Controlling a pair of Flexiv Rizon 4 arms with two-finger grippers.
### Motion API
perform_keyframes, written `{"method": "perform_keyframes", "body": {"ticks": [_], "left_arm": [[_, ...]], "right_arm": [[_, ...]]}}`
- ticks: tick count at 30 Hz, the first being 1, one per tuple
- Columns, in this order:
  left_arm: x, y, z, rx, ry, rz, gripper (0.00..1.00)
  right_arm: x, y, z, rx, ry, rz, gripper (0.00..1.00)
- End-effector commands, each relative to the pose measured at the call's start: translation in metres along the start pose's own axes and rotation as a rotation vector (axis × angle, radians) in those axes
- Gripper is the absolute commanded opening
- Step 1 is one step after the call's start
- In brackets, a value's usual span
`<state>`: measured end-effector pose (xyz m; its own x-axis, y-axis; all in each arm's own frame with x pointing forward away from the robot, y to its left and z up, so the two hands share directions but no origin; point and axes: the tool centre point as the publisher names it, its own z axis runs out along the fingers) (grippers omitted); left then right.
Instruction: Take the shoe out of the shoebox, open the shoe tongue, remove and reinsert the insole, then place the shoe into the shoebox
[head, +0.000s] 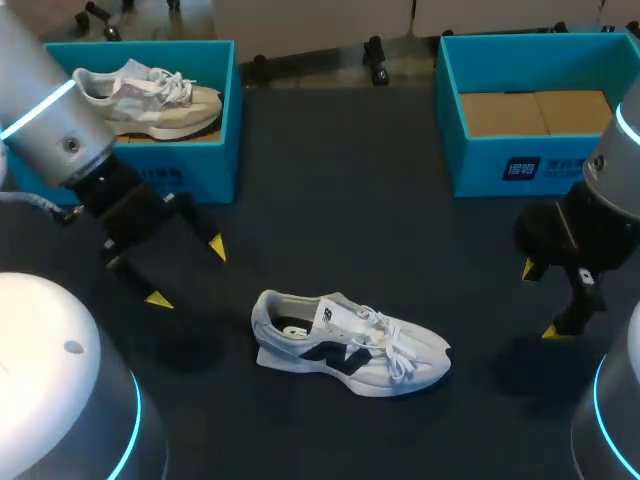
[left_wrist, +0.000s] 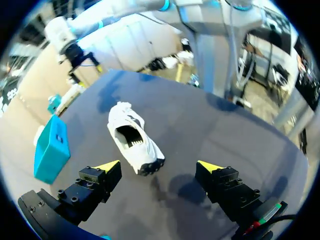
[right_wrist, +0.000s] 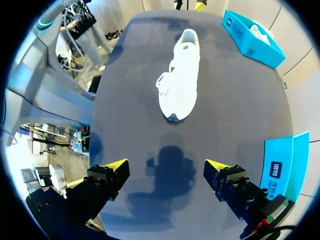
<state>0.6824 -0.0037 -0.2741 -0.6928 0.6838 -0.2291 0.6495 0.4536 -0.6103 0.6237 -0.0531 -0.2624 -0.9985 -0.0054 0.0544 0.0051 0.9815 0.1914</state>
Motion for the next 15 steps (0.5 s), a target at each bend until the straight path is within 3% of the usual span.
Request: {"method": "perform_keyframes", "body": {"ticks": [1,4,6,15], "left_arm": [[0.01,0.006,0.008,0.233,-0.177,-0.223,1.0],[0.016,0.006,0.015,0.285,-0.216,-0.297,1.0],[0.021,0.01,0.02,0.277,-0.196,-0.407,1.0],[0.021,0.01,0.02,0.277,-0.196,-0.407,1.0]], "right_arm": [[0.0,0.0,0.001,0.002,-0.001,0.0,1.0],[0.0,0.0,0.001,0.002,-0.001,0.0,1.0],[0.0,0.0,0.001,0.002,-0.001,0.0,1.0],[0.0,0.0,0.001,0.002,-0.001,0.0,1.0]]}}
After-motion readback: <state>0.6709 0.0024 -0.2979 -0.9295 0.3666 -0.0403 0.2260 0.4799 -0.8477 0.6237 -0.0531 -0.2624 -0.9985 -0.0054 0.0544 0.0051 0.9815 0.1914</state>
